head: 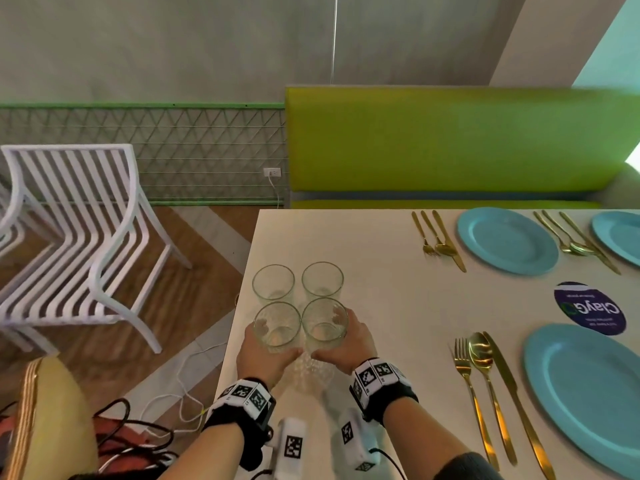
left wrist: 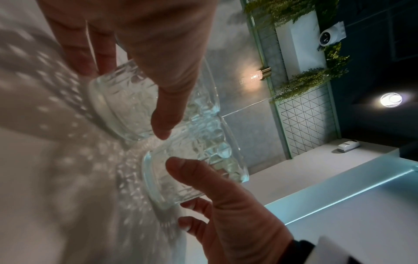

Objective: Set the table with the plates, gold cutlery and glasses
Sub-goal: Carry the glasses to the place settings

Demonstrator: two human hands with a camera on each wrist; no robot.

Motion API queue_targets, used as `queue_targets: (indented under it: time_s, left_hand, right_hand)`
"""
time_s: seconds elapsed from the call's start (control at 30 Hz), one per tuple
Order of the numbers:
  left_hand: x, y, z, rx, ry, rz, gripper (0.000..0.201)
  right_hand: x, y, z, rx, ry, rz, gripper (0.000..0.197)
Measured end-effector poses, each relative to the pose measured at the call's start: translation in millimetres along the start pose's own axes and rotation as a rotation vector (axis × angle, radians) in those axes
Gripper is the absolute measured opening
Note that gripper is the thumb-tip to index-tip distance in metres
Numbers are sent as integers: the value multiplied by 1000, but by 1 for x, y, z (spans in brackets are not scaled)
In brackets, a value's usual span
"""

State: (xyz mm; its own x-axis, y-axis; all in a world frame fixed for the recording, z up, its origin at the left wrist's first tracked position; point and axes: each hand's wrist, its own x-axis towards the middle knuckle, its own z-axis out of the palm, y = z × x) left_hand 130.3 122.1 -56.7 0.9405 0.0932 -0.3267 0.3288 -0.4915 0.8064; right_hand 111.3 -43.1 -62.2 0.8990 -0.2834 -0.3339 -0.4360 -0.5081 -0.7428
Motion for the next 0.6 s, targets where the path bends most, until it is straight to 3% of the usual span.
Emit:
queue_targets:
  time_s: [0.3,0.6]
  left_hand:
    - [-16,5,-1,2,-19,14,82]
    - [-49,68,9,-33,-108,175,79]
  right_hand:
    - [-14,6,-19,-99,26,-13,74]
    - [-54,0,-108,-60,171,-9,73]
